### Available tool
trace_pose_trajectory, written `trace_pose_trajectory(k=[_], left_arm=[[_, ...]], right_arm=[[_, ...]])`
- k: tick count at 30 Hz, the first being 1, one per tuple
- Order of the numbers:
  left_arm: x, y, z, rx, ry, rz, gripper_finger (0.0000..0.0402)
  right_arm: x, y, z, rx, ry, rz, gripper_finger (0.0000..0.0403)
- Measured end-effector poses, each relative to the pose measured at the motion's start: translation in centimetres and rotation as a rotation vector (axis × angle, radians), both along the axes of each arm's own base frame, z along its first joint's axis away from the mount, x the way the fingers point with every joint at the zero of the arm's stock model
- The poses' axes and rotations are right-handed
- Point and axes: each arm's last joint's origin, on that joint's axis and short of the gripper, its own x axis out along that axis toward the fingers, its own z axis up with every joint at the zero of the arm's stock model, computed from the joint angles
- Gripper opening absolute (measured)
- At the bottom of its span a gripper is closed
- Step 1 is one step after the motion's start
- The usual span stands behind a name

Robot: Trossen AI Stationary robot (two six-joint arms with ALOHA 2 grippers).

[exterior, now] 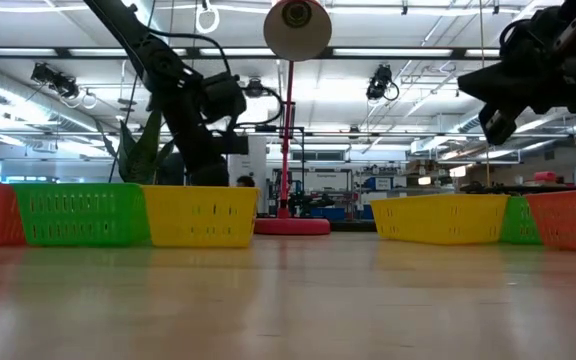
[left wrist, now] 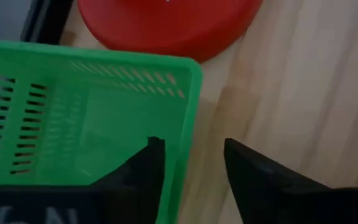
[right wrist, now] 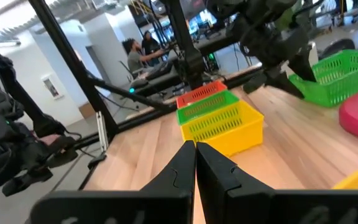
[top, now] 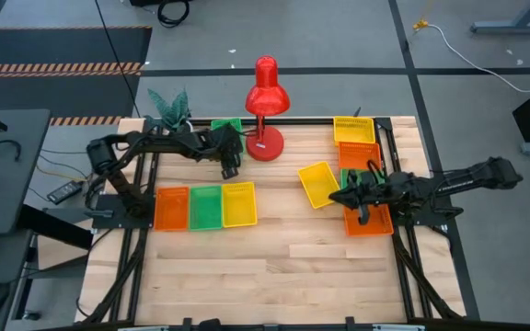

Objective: Stack baskets by color
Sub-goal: Stack the top left green bin on the left green bin

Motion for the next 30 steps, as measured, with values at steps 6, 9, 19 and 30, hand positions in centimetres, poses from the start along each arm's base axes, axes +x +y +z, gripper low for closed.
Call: trace_pose_trajectory(k=[6, 9, 19, 30], left_arm=[[-0.2, 0.0, -0.1, 0.054, 0.056, 0.001, 0.0058], [-0.3, -0.3, 0.5, 0.086, 0.110, 0.013, 0.0014], [1.0, -7.3, 7.4, 0.149, 0.254, -0.016, 0.0009], [-1.5, -21.4, 12.2, -0.013, 0.214, -0.138, 0.0009]], right_arm=[[0.1, 0.5, -0.3, -0.002, 0.030, 0.031, 0.0018], [0.2, 0.7, -0.3, 0.016, 0.031, 0.029, 0.0018], [0.1, 1.9, -0.6, -0.015, 0.047, -0.130, 0.0018], [0.0, 3.7, -1.2, -0.043, 0.078, -0.120, 0.0018]])
